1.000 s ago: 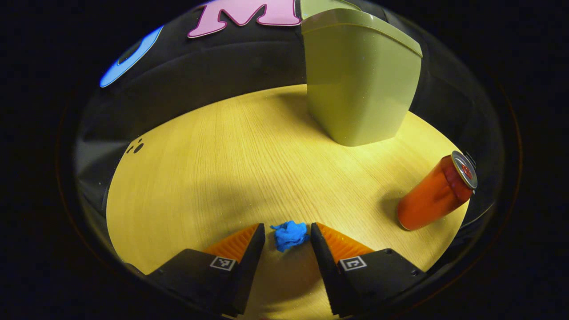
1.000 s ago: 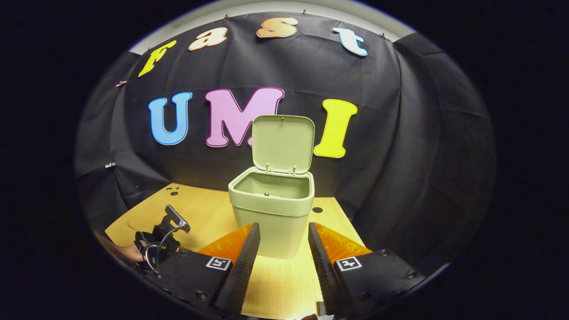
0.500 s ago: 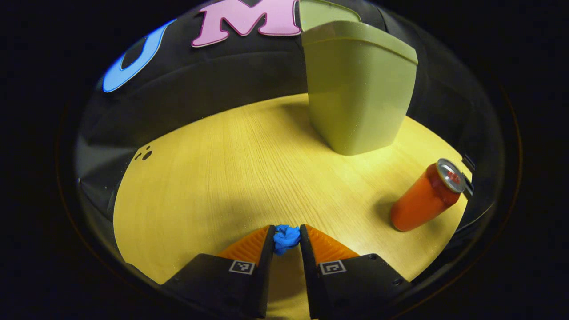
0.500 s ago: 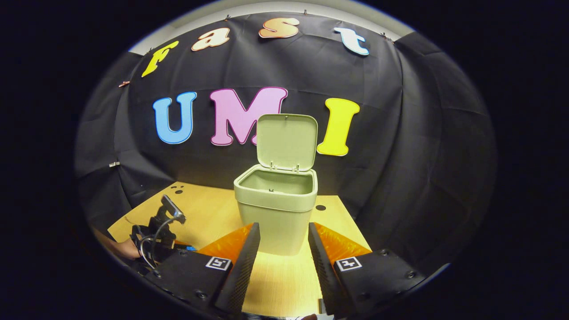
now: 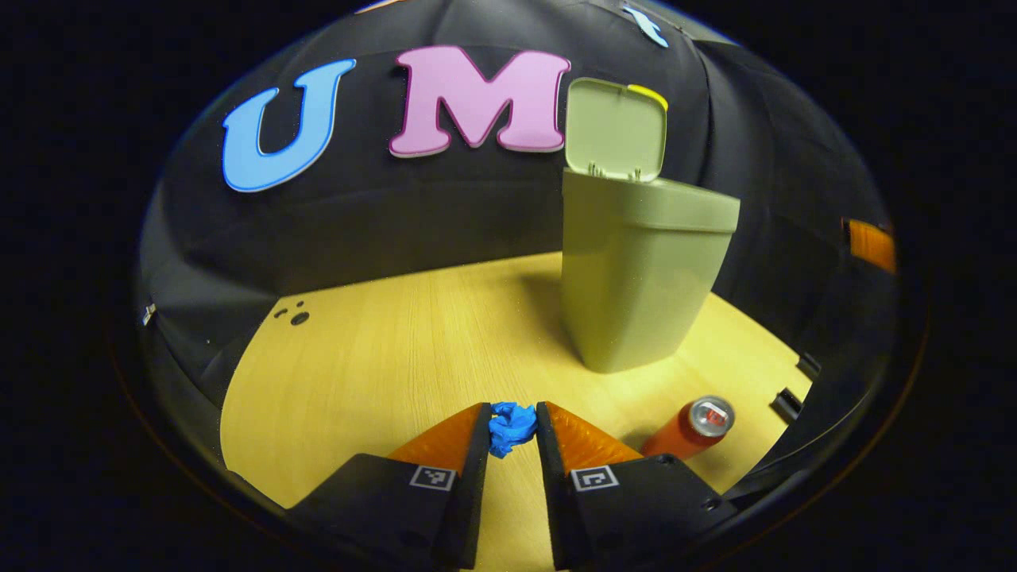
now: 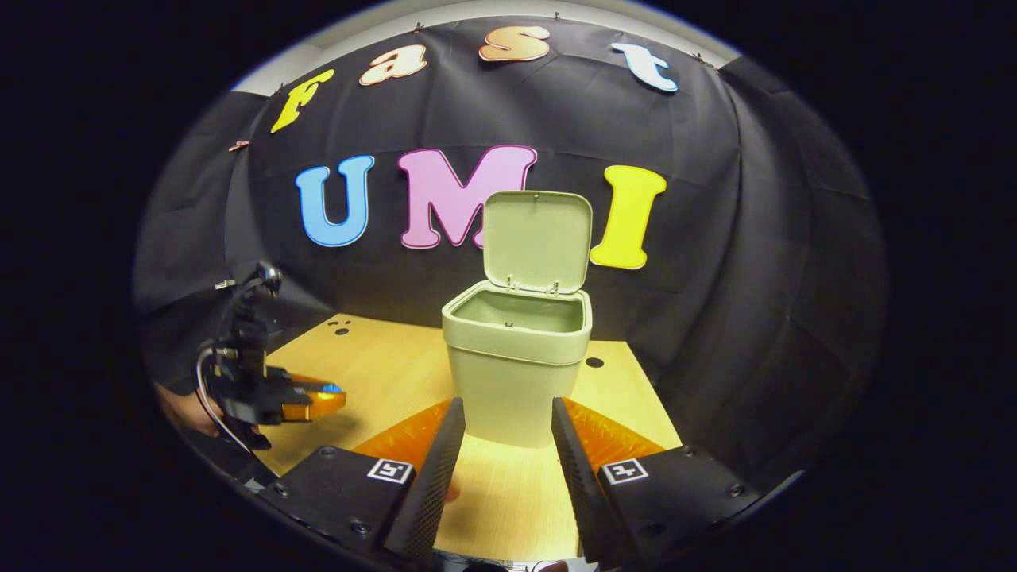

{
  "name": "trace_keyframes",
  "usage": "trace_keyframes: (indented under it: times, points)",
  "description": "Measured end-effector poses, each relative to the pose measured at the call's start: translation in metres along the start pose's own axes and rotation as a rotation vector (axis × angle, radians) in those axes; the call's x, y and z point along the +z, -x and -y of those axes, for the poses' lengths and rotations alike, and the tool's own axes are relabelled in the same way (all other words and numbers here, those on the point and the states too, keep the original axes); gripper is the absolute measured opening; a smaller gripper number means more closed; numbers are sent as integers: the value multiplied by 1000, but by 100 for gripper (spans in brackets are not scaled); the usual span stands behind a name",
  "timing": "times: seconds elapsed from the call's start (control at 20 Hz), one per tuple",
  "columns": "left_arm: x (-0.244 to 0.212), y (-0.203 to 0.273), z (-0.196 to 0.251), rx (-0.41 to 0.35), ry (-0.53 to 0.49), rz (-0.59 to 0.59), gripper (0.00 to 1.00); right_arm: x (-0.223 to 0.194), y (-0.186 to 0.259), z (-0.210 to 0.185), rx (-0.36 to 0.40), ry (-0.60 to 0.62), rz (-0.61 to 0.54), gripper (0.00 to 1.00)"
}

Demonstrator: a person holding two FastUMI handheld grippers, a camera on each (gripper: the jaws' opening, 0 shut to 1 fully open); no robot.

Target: Press the lid of the desktop garbage bin to open it, pick up the crumpled paper on the desktop and throw it into the bin, then pick up the pop can on the desktop and drop it into the bin, and finally close the garbage bin lid.

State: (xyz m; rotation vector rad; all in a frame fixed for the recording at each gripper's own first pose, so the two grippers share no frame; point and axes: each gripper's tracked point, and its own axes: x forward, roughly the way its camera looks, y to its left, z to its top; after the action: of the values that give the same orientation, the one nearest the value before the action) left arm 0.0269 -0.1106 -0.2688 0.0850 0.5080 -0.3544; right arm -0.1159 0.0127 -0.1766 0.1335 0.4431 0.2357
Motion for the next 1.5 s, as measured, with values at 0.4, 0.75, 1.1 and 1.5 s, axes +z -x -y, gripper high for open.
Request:
trace_keyframes:
  times: [0.4,0.75,1.1,1.5]
  points:
    - [125,36,13,-30,62,242,38,-12,-1,-25,93,4,-28,74]
    - [202,28,40,-114,54,385,38,-13,4,-31,138,0,-32,76]
    - [241,-18,92,-208,0,396,38,-14,14,-24,144,-11,-13,76]
    - [246,-79,136,-266,-32,333,38,-29,16,-4,132,-55,-57,76]
